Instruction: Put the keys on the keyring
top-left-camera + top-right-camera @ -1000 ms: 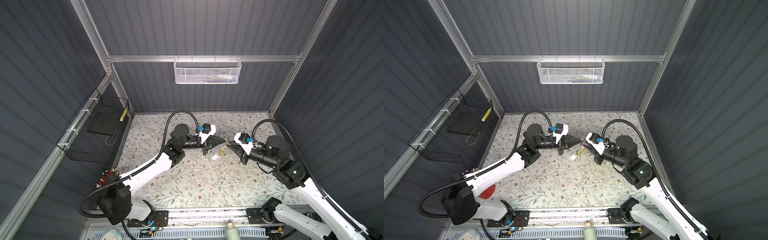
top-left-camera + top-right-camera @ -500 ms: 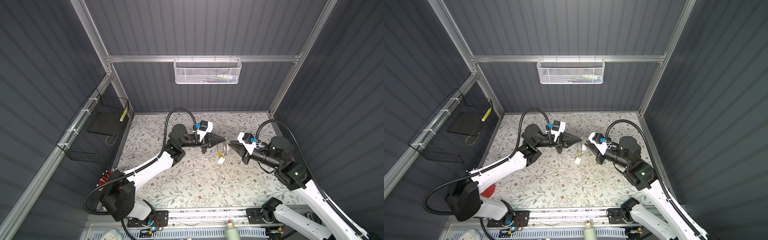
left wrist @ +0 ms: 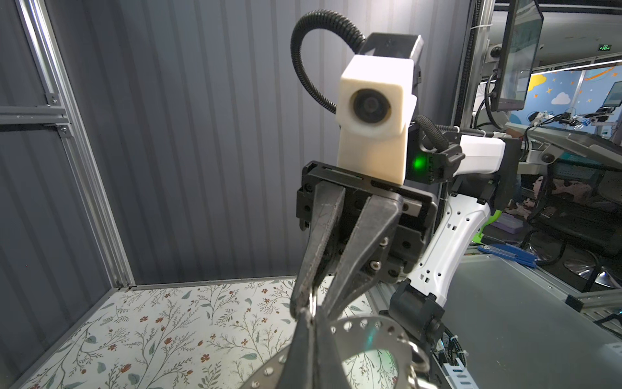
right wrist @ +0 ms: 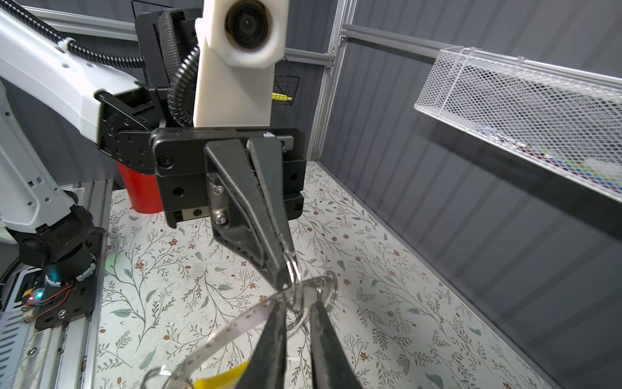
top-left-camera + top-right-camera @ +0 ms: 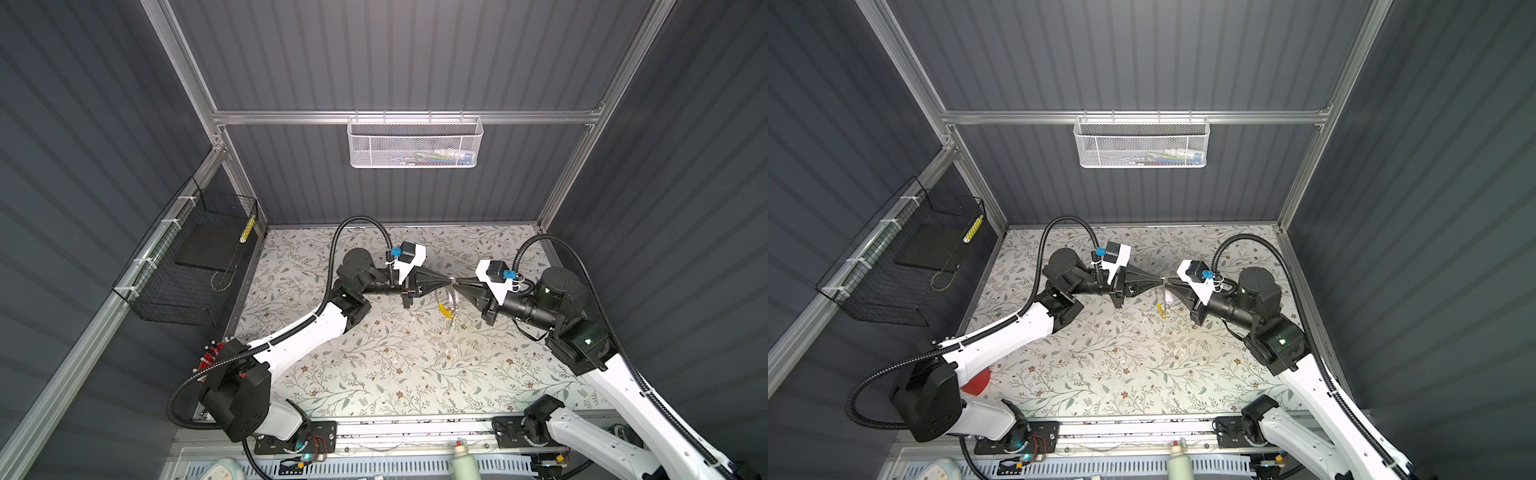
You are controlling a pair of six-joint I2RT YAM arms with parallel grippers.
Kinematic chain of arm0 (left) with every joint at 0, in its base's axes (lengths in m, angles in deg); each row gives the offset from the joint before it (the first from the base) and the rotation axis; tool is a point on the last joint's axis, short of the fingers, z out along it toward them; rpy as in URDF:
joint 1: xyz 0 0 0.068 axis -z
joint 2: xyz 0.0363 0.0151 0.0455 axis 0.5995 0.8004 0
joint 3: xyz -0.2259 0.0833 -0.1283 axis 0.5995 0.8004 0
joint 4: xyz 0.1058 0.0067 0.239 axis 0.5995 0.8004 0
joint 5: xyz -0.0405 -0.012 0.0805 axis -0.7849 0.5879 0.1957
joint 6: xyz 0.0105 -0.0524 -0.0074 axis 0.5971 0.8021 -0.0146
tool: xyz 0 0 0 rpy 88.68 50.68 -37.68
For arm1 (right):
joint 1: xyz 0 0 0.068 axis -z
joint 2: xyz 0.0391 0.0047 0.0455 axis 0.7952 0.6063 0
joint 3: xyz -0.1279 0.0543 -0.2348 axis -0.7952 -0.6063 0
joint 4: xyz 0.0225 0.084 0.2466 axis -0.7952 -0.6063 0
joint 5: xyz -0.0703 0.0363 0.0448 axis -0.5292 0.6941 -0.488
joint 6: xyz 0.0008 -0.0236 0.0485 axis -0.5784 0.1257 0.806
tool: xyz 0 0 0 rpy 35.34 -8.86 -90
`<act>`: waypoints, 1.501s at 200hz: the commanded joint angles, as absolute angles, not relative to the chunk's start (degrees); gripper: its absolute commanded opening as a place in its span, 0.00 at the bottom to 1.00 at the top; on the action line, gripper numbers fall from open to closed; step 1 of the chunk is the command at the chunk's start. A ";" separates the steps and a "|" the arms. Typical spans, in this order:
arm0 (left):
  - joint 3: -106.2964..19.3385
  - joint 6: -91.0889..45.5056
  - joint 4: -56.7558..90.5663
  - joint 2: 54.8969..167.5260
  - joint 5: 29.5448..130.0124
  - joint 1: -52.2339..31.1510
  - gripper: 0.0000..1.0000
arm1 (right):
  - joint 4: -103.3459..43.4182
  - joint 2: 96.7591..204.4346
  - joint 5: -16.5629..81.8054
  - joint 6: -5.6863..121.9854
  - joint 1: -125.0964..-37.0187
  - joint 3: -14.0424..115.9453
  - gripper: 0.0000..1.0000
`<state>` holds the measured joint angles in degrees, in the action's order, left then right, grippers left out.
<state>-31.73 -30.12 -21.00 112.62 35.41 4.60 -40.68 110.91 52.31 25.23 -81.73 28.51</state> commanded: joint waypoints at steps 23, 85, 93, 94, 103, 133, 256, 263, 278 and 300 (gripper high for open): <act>-31.81 -29.60 -22.56 113.19 33.64 4.38 0.00 | -38.98 111.58 54.58 27.13 -81.07 29.85 0.13; -32.28 -31.90 -19.86 113.13 33.94 4.39 0.00 | -38.37 110.43 56.23 28.14 -80.86 28.89 0.01; -32.47 -32.24 -19.35 113.09 33.94 4.38 0.00 | -38.43 110.43 56.49 28.21 -80.83 28.89 0.00; -32.52 -32.35 -19.24 113.14 33.90 4.38 0.00 | -38.40 110.43 56.49 28.22 -80.86 28.89 0.00; -32.75 -33.03 -18.19 113.23 33.90 4.39 0.00 | -38.44 110.44 56.90 28.40 -80.84 28.85 0.00; -34.43 -38.79 -10.55 112.64 34.91 4.39 0.00 | -39.48 110.83 57.42 28.52 -80.81 29.26 0.00; -54.01 -85.55 44.00 110.36 54.84 9.54 0.32 | -64.21 119.65 58.18 24.11 -80.52 41.62 0.00; -54.10 -86.18 44.35 110.36 55.40 9.78 0.32 | -64.45 119.83 58.29 24.08 -80.51 41.92 0.00; -54.54 -87.19 45.29 110.47 56.26 10.18 0.32 | -65.27 120.18 58.66 23.51 -80.51 42.31 0.00; -55.82 -89.38 47.75 111.23 57.86 10.81 0.31 | -67.02 120.84 59.35 22.66 -80.54 43.26 0.00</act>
<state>-53.21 -84.35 41.90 110.93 54.63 10.37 -64.20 120.44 57.18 24.33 -80.47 40.57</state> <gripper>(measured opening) 0.315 0.047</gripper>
